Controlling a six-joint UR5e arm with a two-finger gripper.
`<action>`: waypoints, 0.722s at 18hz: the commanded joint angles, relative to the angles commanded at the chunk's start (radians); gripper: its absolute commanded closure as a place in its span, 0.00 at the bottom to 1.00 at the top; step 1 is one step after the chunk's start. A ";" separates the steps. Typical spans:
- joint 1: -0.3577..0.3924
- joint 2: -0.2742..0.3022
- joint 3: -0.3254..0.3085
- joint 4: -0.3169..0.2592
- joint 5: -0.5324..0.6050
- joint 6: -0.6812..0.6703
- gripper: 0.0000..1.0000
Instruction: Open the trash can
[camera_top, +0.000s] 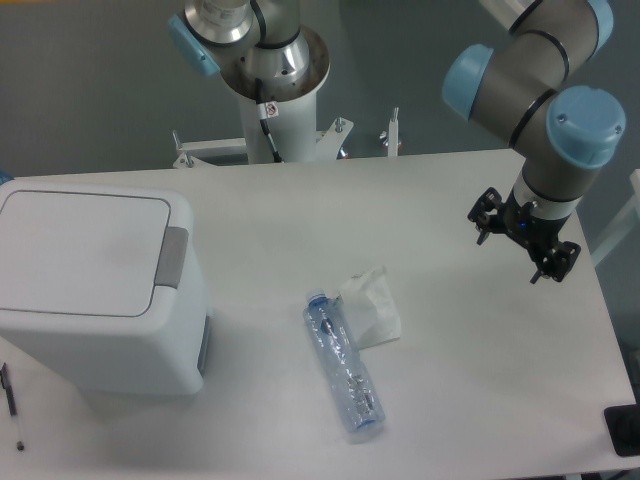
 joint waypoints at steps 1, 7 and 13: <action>0.000 0.000 0.000 0.002 0.000 -0.002 0.00; -0.003 0.002 0.002 -0.002 0.000 -0.002 0.00; -0.038 0.015 -0.009 -0.009 -0.003 -0.005 0.00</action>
